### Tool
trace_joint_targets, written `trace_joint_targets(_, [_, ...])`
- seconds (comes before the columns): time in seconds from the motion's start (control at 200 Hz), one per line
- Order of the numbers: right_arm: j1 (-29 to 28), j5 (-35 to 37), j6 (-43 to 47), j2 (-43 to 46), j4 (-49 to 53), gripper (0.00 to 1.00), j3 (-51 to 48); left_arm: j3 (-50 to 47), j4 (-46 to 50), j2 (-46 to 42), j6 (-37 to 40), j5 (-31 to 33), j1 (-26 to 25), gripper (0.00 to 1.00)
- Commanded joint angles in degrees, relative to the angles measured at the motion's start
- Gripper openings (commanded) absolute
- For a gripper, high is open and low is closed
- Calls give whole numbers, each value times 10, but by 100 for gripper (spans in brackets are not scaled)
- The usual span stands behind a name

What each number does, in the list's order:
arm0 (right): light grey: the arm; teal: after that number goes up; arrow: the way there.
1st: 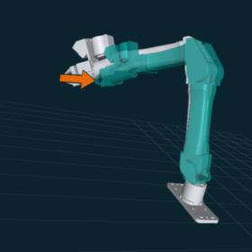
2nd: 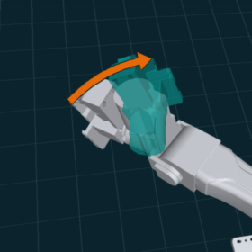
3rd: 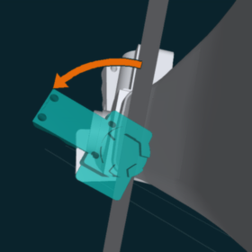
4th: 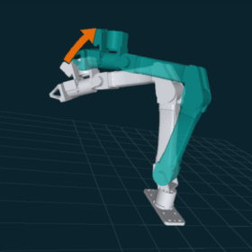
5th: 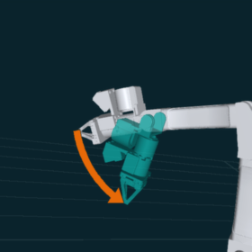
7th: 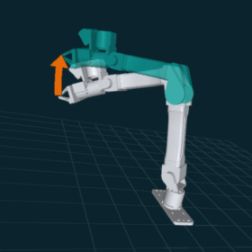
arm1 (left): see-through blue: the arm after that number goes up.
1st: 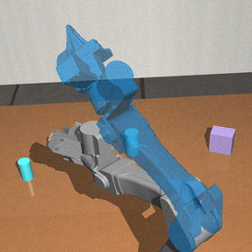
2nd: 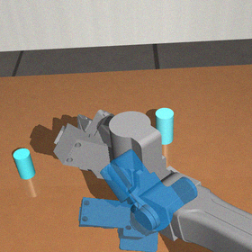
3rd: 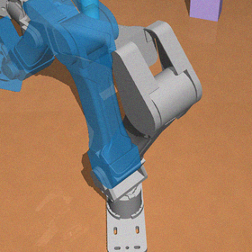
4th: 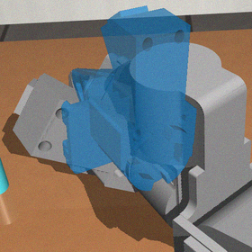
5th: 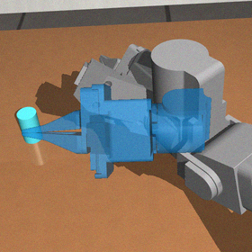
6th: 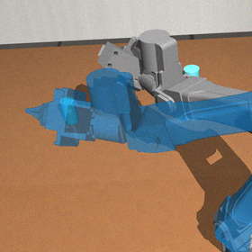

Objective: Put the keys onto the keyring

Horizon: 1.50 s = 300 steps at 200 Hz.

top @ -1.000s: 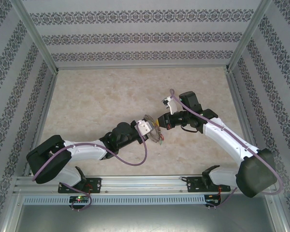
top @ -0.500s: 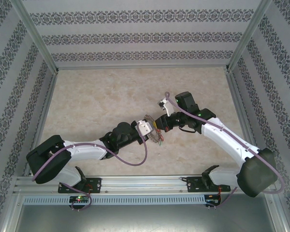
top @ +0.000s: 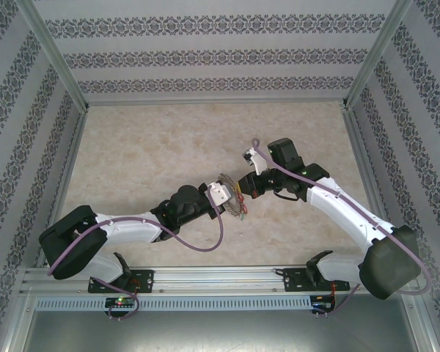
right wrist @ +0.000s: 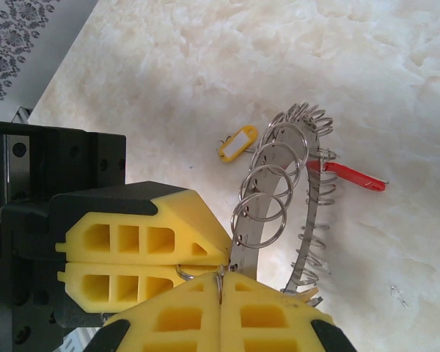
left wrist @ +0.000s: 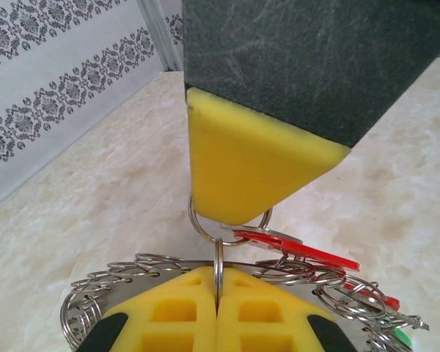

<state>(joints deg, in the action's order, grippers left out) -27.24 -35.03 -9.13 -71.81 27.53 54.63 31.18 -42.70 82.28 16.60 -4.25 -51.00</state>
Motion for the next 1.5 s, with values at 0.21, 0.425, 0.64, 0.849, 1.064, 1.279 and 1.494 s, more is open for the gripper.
trace_joint_targets(0.21, [-31, -22, -4, 23, -12, 0, 6, 10, 14, -12, -2, 12, 0, 0])
trace_joint_targets(0.425, [-29, -2, -8, 25, -6, 0, 3, 14, 28, -17, -8, 6, 0, 15])
trace_joint_targets(0.64, [8, 52, -60, 59, -27, 0, -43, -14, 10, -46, -16, 9, 0, 39])
trace_joint_targets(0.849, [54, 66, -79, 79, -16, 0, -104, -49, 36, -109, -50, -7, 0, 44])
trace_joint_targets(1.064, [61, 95, -103, 72, 4, 0, -152, -61, 62, -136, -77, -12, 0, 45])
trace_joint_targets(1.279, [61, 91, -129, 111, 22, 0, -200, -49, 66, -119, -99, -3, 0, 47])
trace_joint_targets(1.494, [62, 211, -269, 176, 35, 28, -277, -33, 98, -102, -193, 44, 1, 49])
